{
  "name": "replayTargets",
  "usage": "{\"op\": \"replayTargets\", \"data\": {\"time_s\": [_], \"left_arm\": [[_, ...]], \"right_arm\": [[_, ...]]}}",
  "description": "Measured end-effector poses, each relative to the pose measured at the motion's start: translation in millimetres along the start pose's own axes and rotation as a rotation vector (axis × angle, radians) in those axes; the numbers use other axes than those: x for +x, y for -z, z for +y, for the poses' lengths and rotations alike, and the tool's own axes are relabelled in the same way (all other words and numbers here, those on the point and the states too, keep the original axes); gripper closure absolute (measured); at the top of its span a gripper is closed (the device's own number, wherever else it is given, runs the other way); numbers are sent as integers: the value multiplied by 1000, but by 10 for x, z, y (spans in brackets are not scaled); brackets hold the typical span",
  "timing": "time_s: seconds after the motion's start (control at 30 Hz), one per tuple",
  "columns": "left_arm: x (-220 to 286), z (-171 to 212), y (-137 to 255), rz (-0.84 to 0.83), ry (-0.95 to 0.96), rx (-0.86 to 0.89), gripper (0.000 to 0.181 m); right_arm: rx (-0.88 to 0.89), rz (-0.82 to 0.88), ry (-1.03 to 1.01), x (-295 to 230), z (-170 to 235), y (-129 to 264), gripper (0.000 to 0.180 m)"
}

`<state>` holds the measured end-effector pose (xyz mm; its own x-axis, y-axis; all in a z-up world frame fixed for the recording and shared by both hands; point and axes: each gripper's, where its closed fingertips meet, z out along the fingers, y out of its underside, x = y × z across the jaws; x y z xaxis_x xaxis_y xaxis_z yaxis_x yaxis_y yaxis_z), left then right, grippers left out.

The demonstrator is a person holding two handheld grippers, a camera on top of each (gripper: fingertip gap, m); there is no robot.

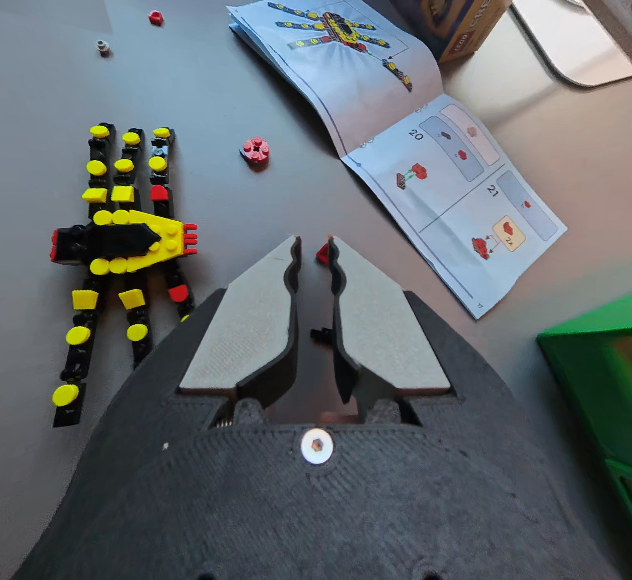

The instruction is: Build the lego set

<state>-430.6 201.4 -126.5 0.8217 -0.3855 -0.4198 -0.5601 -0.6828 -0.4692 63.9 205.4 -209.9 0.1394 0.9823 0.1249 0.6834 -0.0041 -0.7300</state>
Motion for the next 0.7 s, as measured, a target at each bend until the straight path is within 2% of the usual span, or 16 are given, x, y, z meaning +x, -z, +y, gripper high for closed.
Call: {"op": "replayTargets", "data": {"time_s": [0.03,0.27,0.4,0.53,0.7], "left_arm": [[0,1,-1,0,0,-1,146],[12,28,-53,6,-6,-16,145],[17,48,-76,9,-9,-26,145],[18,45,-67,8,-11,-23,145],[15,43,-56,8,-11,-19,145]], "right_arm": [[-1,8,2,16,5,3,167],[30,20,-20,71,-24,68,167],[-34,53,3,104,76,26,165],[-48,62,21,104,88,-1,170],[-13,20,-56,129,95,8,172]]}}
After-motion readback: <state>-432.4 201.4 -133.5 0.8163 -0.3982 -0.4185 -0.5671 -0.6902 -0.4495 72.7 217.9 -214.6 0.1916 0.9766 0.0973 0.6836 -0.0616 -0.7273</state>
